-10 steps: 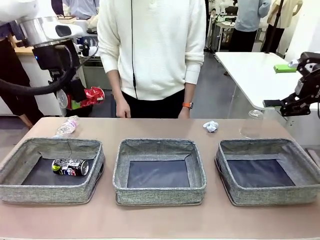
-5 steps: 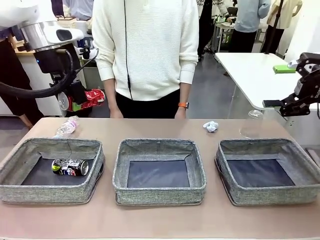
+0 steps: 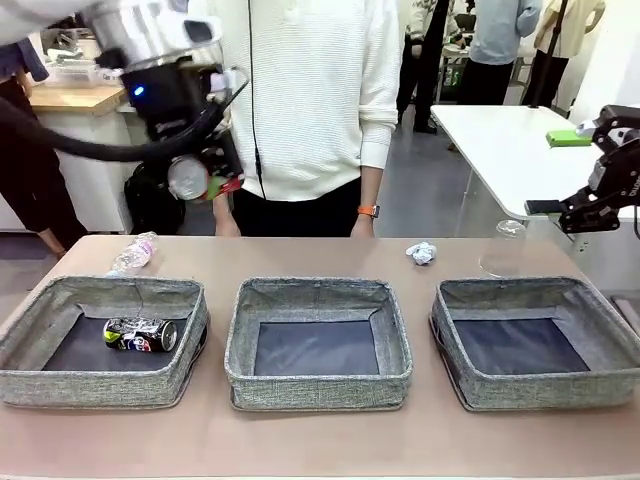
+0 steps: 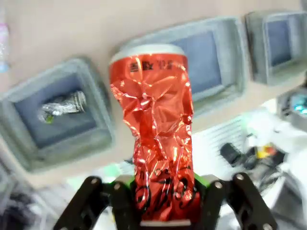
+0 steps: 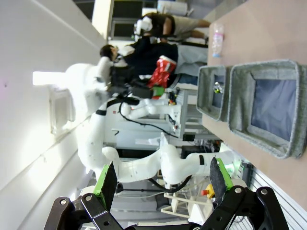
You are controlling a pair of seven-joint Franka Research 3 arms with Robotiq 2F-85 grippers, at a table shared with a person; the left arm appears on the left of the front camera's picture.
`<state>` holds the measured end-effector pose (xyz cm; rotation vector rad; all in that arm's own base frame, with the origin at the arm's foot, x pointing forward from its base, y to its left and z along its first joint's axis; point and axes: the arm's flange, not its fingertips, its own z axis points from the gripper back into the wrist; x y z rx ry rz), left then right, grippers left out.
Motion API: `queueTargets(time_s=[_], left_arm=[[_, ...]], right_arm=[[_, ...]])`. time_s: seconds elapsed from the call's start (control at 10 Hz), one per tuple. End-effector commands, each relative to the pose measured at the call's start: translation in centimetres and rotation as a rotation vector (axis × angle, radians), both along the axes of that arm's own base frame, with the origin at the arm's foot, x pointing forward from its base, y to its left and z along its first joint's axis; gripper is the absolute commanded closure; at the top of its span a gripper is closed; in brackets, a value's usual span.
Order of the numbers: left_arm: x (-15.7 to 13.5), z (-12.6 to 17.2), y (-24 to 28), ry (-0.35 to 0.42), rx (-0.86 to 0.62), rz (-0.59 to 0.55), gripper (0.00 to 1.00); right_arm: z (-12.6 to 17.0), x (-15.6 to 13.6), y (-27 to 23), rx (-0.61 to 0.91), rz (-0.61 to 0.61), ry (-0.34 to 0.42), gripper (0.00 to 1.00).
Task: Sort the waste into the appropriate baskets.
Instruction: Pick up the waste item pointed out by the person.
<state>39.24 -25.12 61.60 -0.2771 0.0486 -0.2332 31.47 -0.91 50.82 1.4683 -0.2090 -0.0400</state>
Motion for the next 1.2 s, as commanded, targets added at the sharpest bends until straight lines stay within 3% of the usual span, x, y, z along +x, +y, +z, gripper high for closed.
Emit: queueTargets(time_s=[0.0,0.3,0.6,0.7,0.8,0.9,1.1], left_arm=[[-1.5,3.7,-6.1,0.07,0.056,0.237,0.84],[-4.1,7.6,-13.4,-0.021,0.125,0.16,0.84],[-3.0,11.5,-17.4,0.004,0.167,0.141,0.84],[-2.2,11.8,-17.8,0.011,0.171,0.185,0.84],[-1.8,11.8,-17.4,-0.003,0.199,0.157,0.84],[-3.6,9.7,-16.2,-0.001,0.144,0.149,0.84],[-3.6,9.7,-16.2,-0.001,0.144,0.149,0.84]], right_arm=[[0.4,0.1,0.1,0.028,-0.005,-0.005,0.0],[0.4,0.1,0.1,0.028,-0.005,-0.005,0.0],[0.4,0.1,0.1,0.028,-0.005,-0.005,0.0],[0.4,0.1,0.1,0.028,-0.005,-0.005,0.0],[0.4,0.1,0.1,0.028,-0.005,-0.005,0.0],[0.4,0.1,0.1,0.028,-0.005,-0.005,0.0],[0.4,0.1,0.1,0.028,-0.005,-0.005,0.0]])
